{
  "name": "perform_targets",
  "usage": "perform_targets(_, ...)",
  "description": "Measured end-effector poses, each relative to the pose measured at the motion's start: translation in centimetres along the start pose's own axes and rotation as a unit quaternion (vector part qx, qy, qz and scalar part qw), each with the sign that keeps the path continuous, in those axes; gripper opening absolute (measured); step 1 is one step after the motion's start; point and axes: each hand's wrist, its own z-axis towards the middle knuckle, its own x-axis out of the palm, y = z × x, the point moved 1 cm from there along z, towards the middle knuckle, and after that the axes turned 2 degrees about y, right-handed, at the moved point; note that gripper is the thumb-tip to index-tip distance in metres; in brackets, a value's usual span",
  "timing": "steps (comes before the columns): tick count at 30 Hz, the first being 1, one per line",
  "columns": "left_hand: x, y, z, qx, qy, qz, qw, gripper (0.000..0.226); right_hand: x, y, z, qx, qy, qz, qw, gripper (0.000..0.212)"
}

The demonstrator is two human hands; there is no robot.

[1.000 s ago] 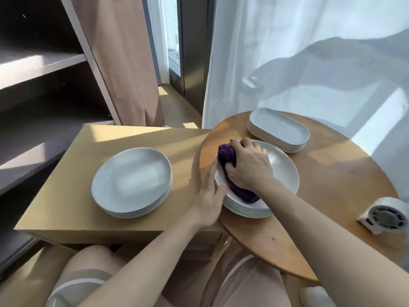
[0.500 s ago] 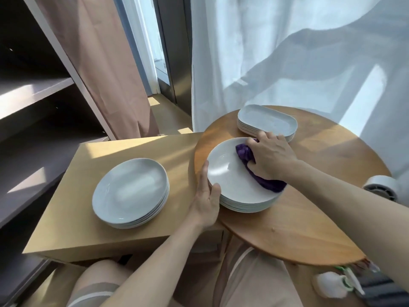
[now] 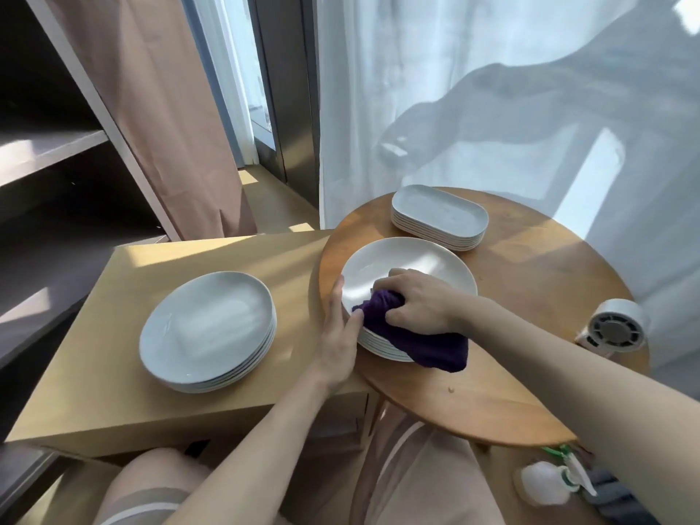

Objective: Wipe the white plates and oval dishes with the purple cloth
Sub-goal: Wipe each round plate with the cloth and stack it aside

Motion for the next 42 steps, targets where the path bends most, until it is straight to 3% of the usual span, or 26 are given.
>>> perform_targets(4,-0.2,0.0,0.3,0.003,0.002,-0.022,1.000,0.057,0.1,0.8,1.7,-0.020,-0.021,0.005,1.000,0.023)
perform_targets(13,0.3,0.2,0.2,0.010,-0.023,-0.039,0.999,0.055,1.4,0.5,5.7,0.011,-0.187,-0.180,0.966,0.044)
perform_targets(20,0.3,0.2,0.8,0.026,-0.065,0.059,0.996,0.062,0.1,-2.1,7.5,0.069,-0.257,-0.246,0.932,0.040)
perform_targets(32,-0.1,0.5,0.6,-0.003,-0.034,0.039,0.999,0.059,-3.0,-4.2,0.6,0.103,-0.109,-0.368,0.918,0.038)
perform_targets(38,0.1,0.3,0.4,-0.011,-0.030,0.023,0.999,0.059,-2.2,-3.0,-2.8,0.096,-0.015,-0.226,0.969,0.041)
perform_targets(42,-0.1,0.0,0.3,-0.025,-0.017,-0.007,1.000,0.059,-0.4,-1.0,-2.8,0.071,-0.004,-0.088,0.994,0.063)
